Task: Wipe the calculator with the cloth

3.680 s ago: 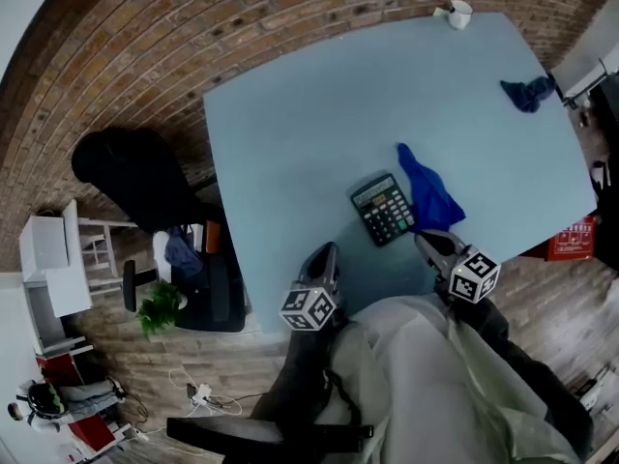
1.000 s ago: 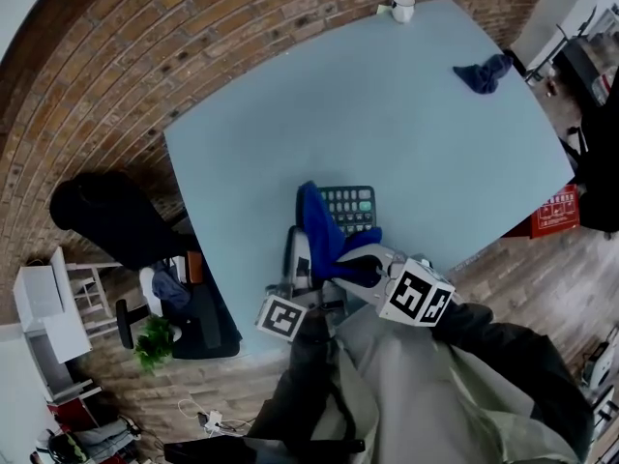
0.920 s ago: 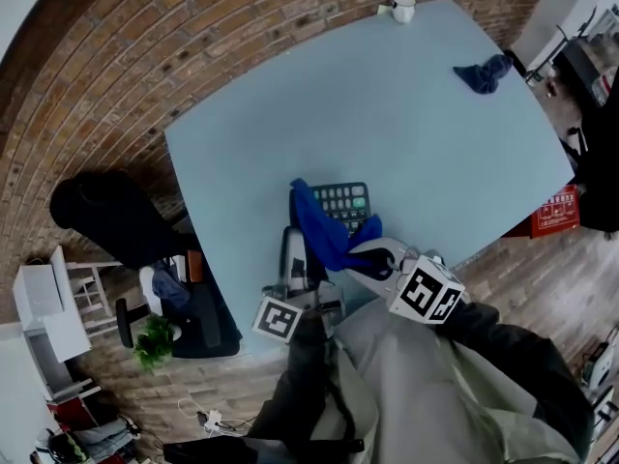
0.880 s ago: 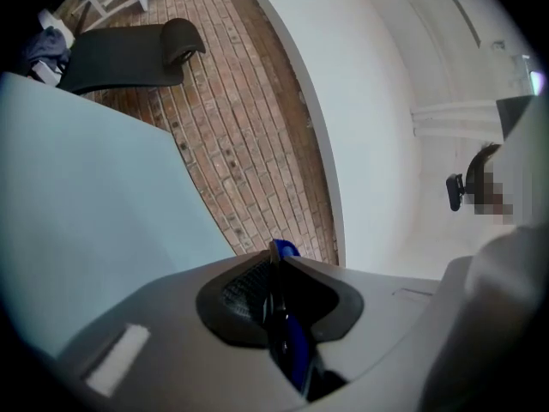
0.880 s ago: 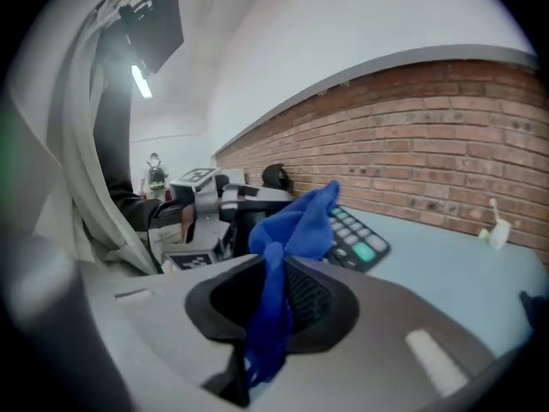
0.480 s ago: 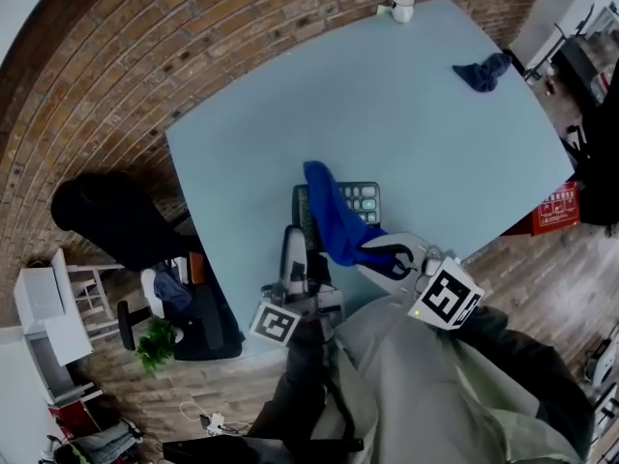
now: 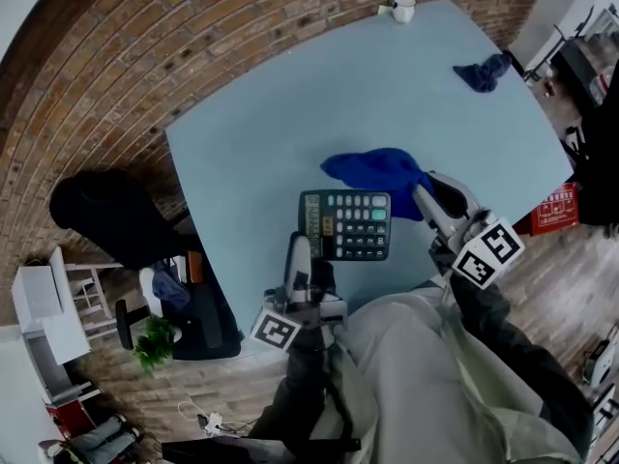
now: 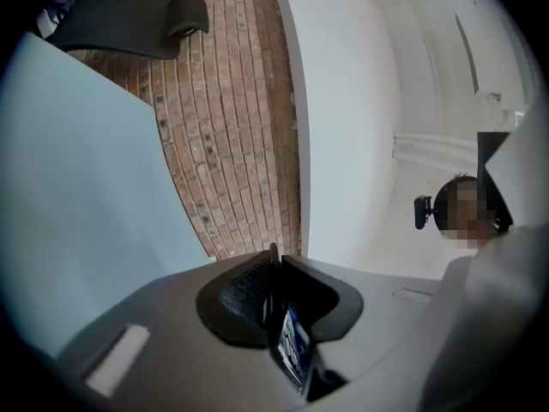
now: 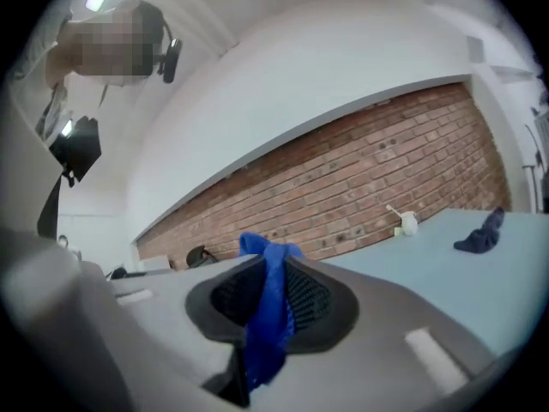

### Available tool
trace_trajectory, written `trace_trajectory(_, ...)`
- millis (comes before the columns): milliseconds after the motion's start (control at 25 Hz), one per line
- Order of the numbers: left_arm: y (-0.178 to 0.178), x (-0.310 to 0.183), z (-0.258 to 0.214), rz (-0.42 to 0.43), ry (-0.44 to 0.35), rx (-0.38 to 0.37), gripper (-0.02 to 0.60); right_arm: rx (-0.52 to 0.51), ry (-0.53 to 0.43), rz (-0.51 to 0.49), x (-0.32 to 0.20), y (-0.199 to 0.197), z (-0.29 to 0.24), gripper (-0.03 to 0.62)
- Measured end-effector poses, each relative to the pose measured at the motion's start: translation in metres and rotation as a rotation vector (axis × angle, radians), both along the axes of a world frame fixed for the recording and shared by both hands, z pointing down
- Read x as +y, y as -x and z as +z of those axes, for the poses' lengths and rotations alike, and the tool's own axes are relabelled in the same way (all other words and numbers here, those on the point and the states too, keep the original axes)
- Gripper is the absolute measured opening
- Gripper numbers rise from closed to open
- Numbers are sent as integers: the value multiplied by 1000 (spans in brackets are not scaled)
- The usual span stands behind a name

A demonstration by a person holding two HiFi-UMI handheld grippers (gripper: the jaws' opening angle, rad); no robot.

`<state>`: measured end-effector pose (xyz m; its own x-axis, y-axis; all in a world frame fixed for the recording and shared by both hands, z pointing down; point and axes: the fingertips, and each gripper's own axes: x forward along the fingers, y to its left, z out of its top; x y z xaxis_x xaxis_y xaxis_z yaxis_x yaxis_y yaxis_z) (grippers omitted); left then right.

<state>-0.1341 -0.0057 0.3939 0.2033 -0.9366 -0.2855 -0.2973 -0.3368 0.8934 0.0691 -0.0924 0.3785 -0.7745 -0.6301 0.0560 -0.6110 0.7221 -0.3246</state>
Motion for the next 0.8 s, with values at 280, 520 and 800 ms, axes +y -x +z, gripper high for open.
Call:
trace_trajectory(280,-28,-1,-5,70,-28,20,52,-95,-30,30,1,24,-6,69)
trace_trajectory(520,-34,0,-19,104,-105,132,60,-421,26,-24,3,21,-28,69)
trace_trajectory(800,-41,1,-26,122,-141,-125,244,-419,87,22,1,16,-22,69)
